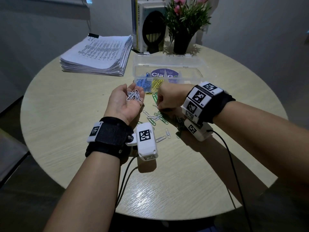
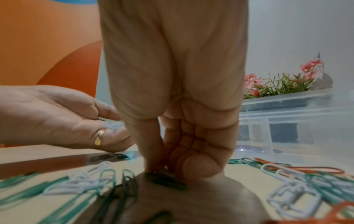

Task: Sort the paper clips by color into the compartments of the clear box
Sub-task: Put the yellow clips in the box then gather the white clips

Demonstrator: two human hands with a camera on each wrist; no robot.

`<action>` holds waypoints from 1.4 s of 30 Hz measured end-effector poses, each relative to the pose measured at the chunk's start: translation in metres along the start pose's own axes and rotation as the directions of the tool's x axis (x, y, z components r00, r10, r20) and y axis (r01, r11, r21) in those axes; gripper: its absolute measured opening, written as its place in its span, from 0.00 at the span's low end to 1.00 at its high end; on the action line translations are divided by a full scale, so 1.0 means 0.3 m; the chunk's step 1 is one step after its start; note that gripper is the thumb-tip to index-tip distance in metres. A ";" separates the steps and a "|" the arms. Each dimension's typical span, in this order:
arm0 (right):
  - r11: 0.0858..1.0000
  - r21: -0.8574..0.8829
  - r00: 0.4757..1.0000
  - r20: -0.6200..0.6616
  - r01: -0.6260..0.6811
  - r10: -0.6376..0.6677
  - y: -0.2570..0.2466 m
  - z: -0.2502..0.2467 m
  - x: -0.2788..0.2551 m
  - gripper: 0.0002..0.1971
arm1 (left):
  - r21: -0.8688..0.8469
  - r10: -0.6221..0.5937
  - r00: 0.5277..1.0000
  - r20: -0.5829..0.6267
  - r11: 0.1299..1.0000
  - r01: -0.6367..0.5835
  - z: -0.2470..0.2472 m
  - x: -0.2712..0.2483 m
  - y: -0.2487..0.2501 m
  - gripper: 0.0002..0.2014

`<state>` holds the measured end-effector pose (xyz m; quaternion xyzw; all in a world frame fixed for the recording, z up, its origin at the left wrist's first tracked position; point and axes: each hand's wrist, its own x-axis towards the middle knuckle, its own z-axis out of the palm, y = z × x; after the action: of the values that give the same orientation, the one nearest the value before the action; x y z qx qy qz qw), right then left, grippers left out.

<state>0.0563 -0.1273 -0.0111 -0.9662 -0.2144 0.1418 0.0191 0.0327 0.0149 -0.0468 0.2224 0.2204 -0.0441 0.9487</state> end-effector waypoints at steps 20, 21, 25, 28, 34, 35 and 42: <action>0.862 0.470 0.950 -0.309 0.193 -0.044 -0.067 -0.085 -0.014 0.09 | 0.101 -0.090 0.991 0.102 0.992 0.080 0.009 -0.017 -0.016 0.17; 0.884 0.433 0.943 -0.333 0.177 -0.026 -0.063 -0.084 -0.009 0.07 | 0.080 -0.088 0.993 0.083 0.994 0.081 0.005 -0.012 -0.012 0.18; 0.956 0.286 0.970 -0.245 0.069 0.003 -0.044 -0.063 -0.011 0.05 | 0.027 -0.028 0.999 0.029 0.999 0.027 0.002 -0.011 0.015 0.17; 0.983 0.182 0.995 -0.097 0.040 -0.023 -0.062 -0.023 -0.022 0.06 | 0.018 0.018 1.000 0.007 1.000 -0.019 -0.003 -0.009 0.039 0.15; 0.993 0.107 0.998 -0.056 0.043 -0.037 -0.110 0.020 -0.004 0.15 | 0.029 0.061 0.998 -0.005 0.998 -0.061 -0.009 -0.013 0.069 0.15; 0.993 0.107 0.998 -0.042 0.042 -0.037 -0.115 0.020 0.001 0.14 | 0.030 0.059 0.998 -0.006 0.998 -0.059 -0.008 -0.014 0.070 0.15; 0.997 0.060 0.999 0.012 0.048 -0.049 -0.100 -0.008 -0.009 0.10 | 0.046 0.042 0.999 -0.003 0.998 -0.042 -0.017 -0.023 0.071 0.15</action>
<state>0.0424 -0.1012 -0.0053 -0.9587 -0.2337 0.1543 0.0499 0.0284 0.0361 -0.0393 0.2488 0.2167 -0.0286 0.9436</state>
